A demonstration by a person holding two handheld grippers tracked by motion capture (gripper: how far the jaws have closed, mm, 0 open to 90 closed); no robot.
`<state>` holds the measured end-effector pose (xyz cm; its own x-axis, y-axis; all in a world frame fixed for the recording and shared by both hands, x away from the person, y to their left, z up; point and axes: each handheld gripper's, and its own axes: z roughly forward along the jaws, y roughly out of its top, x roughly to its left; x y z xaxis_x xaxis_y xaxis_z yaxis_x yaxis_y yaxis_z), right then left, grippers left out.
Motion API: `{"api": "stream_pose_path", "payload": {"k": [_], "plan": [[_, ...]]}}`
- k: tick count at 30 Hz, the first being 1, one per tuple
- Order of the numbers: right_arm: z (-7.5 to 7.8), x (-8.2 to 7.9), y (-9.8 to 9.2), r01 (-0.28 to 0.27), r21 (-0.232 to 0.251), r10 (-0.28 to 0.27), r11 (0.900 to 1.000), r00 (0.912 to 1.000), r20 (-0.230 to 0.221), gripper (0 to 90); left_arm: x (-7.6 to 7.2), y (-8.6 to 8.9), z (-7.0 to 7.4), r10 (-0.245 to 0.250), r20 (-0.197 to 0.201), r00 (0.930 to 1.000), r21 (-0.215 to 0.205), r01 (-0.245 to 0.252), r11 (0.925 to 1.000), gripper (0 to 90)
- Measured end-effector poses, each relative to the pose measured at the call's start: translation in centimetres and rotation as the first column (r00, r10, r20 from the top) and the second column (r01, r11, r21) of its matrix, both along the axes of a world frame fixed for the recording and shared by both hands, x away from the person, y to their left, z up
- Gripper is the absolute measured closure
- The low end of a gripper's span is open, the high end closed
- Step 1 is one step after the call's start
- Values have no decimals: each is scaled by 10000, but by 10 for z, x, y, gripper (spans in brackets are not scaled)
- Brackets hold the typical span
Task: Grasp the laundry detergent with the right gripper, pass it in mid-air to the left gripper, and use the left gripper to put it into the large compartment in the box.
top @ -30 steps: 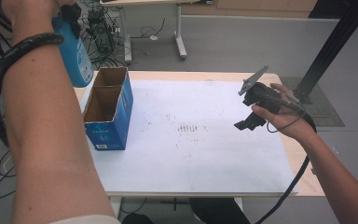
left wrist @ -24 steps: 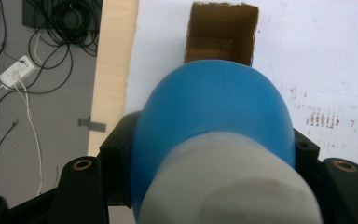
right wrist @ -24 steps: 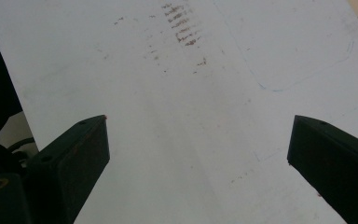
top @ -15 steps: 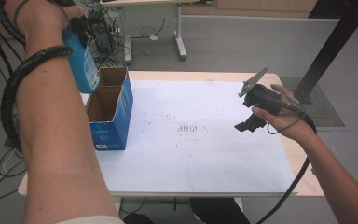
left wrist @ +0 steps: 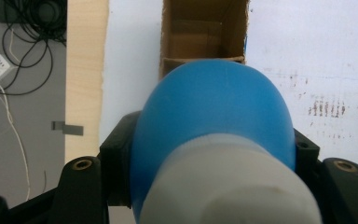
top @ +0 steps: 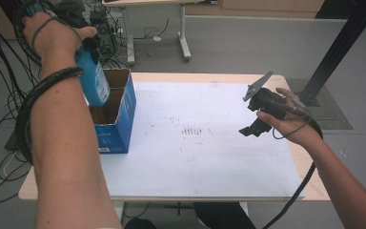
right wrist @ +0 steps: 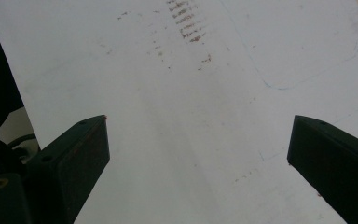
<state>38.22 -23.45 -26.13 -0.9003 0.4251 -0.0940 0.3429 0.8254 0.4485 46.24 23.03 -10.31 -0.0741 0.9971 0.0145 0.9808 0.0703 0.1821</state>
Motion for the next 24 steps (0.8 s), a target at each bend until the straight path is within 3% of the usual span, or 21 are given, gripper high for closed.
{"api": "stream_pose_path", "payload": {"k": [17, 24], "plan": [[-2, -1, -4, 38, -101, -37, 9999, 10000, 34, 54, 4, -6, -39, -214, -247, 9995, -2, 214, 9998, 374], [-2, -1, -6, 103, -222, -103, 9997, 9999, 37, 55, 4, -5, -64, -177, -272, 9995, -65, 175, 9998, 374]]}}
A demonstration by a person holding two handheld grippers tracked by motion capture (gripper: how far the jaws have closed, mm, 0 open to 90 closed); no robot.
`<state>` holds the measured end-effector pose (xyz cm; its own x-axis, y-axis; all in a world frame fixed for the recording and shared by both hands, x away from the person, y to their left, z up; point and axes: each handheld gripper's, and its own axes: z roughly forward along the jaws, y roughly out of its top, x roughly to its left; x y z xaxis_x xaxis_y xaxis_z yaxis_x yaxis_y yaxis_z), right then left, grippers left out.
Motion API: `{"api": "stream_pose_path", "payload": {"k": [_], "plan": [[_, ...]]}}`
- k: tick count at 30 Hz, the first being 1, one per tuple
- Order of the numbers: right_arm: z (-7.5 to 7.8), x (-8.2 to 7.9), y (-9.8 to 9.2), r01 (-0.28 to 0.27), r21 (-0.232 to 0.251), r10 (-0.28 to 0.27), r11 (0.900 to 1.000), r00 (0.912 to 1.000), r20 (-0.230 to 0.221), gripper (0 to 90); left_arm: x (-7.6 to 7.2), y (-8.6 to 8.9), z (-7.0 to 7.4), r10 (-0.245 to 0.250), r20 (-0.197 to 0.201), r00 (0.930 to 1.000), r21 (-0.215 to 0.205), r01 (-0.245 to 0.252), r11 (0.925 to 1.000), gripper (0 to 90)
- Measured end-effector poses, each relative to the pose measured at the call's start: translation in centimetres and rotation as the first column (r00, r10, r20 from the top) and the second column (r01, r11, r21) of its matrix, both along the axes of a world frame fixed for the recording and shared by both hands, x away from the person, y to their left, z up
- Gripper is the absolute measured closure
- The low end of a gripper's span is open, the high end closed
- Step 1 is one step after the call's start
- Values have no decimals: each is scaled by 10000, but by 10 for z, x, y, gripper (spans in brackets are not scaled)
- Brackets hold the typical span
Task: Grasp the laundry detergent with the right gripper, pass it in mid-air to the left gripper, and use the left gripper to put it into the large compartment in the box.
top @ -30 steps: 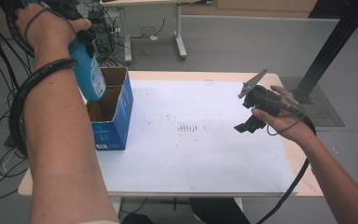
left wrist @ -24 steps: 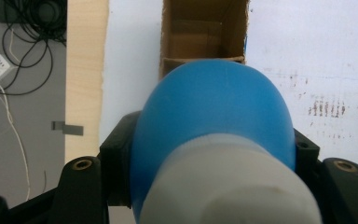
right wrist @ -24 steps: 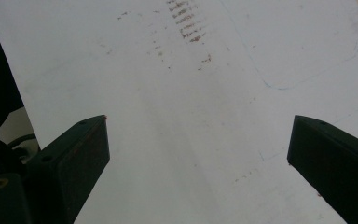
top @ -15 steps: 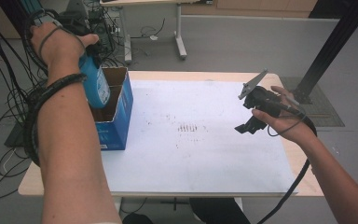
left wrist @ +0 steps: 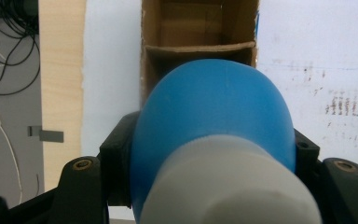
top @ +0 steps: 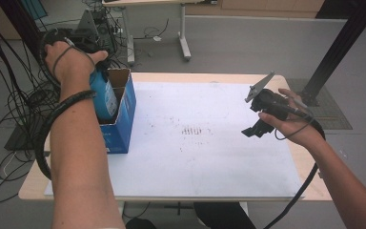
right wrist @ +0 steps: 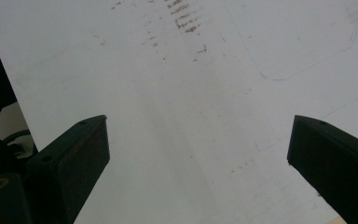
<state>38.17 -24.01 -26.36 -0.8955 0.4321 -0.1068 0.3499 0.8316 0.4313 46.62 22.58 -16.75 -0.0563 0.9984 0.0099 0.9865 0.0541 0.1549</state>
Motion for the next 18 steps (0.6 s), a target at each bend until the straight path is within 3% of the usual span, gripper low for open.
{"api": "stream_pose_path", "payload": {"k": [10, 18], "plan": [[-4, 0, 0, 2, -124, -3, 9999, 10000, -75, 54, 0, 1, -38, 47, -132, 9999, -44, -47, 10000, 374], [-7, 1, 3, -35, -206, 32, 9998, 9999, -157, 55, -1, 1, -59, 64, -57, 10000, 26, -64, 10000, 374]]}}
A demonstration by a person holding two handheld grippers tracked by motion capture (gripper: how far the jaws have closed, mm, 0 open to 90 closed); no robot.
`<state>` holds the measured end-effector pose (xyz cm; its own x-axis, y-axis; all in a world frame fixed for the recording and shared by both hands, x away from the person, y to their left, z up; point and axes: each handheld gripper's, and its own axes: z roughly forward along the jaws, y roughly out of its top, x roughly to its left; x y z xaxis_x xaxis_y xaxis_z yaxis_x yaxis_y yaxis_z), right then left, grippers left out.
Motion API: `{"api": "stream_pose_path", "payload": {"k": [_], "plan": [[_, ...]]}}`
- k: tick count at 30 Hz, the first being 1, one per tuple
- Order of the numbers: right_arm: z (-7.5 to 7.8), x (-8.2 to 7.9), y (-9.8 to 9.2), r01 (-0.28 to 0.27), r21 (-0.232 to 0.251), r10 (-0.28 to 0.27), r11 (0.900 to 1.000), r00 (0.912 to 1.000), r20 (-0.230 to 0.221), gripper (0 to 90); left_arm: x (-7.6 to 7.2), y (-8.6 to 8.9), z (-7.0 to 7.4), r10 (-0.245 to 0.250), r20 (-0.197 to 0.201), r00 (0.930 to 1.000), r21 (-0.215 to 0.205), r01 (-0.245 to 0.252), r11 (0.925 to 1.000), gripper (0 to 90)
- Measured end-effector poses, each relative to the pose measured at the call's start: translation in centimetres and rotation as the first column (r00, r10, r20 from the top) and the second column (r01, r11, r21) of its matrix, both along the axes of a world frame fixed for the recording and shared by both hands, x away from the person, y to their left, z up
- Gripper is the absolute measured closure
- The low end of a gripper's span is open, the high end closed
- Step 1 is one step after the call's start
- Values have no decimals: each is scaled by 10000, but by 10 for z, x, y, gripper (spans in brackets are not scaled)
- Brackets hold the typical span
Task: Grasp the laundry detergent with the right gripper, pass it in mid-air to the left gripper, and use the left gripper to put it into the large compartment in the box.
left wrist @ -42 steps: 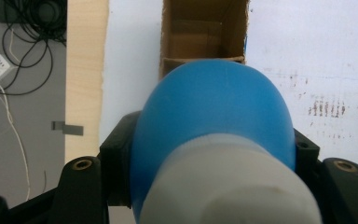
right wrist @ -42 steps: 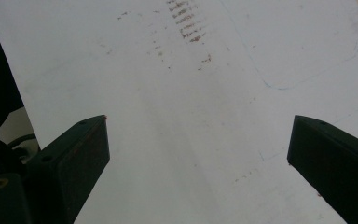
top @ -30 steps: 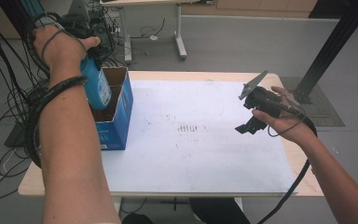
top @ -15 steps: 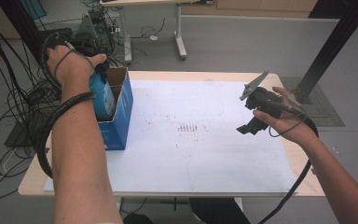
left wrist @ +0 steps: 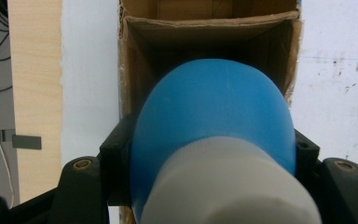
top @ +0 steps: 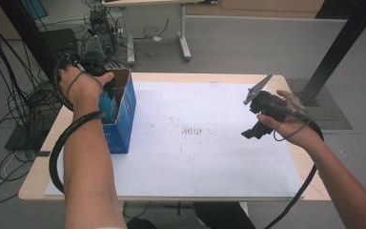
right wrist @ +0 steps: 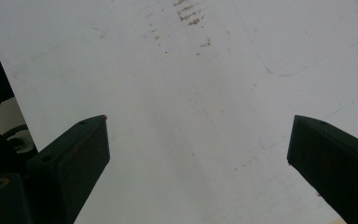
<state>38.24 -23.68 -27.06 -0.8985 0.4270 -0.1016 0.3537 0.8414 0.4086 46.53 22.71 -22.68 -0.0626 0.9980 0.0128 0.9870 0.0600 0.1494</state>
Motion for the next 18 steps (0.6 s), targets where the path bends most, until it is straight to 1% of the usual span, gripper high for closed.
{"api": "stream_pose_path", "payload": {"k": [2, 3, 5, 8, 13, 18], "plan": [[-1, 0, 1, -41, -4, 41, 10000, 10000, 7, 55, 0, 0, -5, -15, -6, 10000, 22, 15, 10000, 374], [-1, 0, 1, -22, -7, 22, 10000, 10000, -11, 55, 0, 0, -5, -15, -6, 10000, 22, 15, 10000, 374], [-2, 0, 1, -30, -25, 30, 10000, 10000, -28, 55, -1, 0, -12, -34, -20, 10000, 17, 34, 10000, 374], [-3, 0, 3, -43, -44, 43, 10000, 10000, -28, 55, -1, -1, -17, -54, 39, 10000, 76, 53, 10000, 374], [-4, 0, 5, -70, -7, 70, 10000, 9999, -81, 55, -2, -1, -28, -127, -13, 9999, 123, 128, 9998, 374], [-6, 1, 6, -122, -49, 121, 9999, 9998, -130, 55, -2, -2, -38, -255, -205, 9995, 230, 260, 9994, 374]]}}
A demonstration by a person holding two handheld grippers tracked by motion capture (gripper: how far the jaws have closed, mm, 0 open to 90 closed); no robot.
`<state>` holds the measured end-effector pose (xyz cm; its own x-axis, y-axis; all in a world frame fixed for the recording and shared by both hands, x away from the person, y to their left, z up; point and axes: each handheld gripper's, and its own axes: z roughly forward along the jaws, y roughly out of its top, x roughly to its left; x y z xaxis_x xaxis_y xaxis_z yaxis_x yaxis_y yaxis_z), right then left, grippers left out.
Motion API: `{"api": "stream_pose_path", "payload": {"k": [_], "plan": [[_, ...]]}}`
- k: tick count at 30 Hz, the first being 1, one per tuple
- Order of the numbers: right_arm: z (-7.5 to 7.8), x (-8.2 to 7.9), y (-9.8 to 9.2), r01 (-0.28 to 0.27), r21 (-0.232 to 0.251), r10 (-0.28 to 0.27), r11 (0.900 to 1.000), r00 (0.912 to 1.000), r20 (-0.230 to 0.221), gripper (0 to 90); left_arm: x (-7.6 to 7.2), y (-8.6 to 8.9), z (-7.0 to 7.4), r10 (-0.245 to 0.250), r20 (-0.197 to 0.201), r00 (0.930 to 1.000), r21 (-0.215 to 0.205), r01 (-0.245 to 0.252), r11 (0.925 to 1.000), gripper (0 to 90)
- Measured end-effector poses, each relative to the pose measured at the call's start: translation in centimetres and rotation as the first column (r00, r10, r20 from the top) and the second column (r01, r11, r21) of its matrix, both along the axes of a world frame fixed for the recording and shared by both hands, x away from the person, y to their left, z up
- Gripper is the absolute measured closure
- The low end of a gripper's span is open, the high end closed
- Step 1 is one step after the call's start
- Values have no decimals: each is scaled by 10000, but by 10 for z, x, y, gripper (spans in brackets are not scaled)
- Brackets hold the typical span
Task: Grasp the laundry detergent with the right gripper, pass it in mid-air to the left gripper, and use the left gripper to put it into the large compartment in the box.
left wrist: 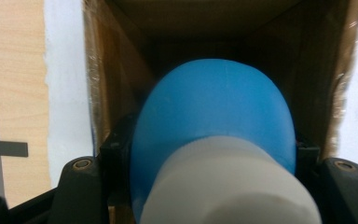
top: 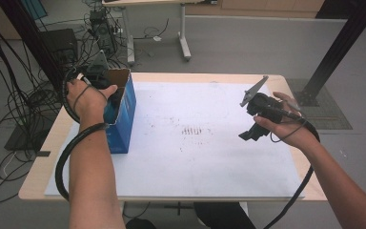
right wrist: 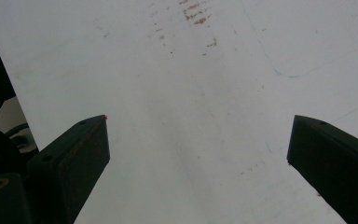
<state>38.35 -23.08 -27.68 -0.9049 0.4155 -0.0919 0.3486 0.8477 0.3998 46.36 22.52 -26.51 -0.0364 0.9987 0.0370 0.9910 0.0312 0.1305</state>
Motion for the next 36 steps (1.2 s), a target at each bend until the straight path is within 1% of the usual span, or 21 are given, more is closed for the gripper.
{"api": "stream_pose_path", "payload": {"k": [7, 8, 15, 19, 24, 36], "plan": [[-2, 1, 1, 34, -23, -34, 10000, 10000, -76, 55, 1, -2, -11, -58, -7, 10000, 157, 58, 9999, 374], [-2, 1, 1, 51, -26, -51, 10000, 9999, -101, 55, 2, -2, -12, -53, 46, 10000, 179, 52, 9998, 374], [-3, 2, 0, 86, -22, -87, 10000, 9999, -100, 55, 4, -4, -13, -38, 19, 10000, 259, 38, 9997, 373], [-3, 1, 0, 53, -34, -53, 10000, 9999, -96, 55, 4, -3, -13, 2, -55, 10000, 197, -1, 9998, 371], [-3, 2, -1, 110, -11, -110, 9999, 9999, -96, 55, 3, 0, -13, 75, -41, 10000, 74, -74, 9999, 369], [-2, 2, -3, 149, -124, -149, 9998, 9999, -61, 55, 4, 1, -14, 132, 8, 9999, 40, -132, 9999, 367]]}}
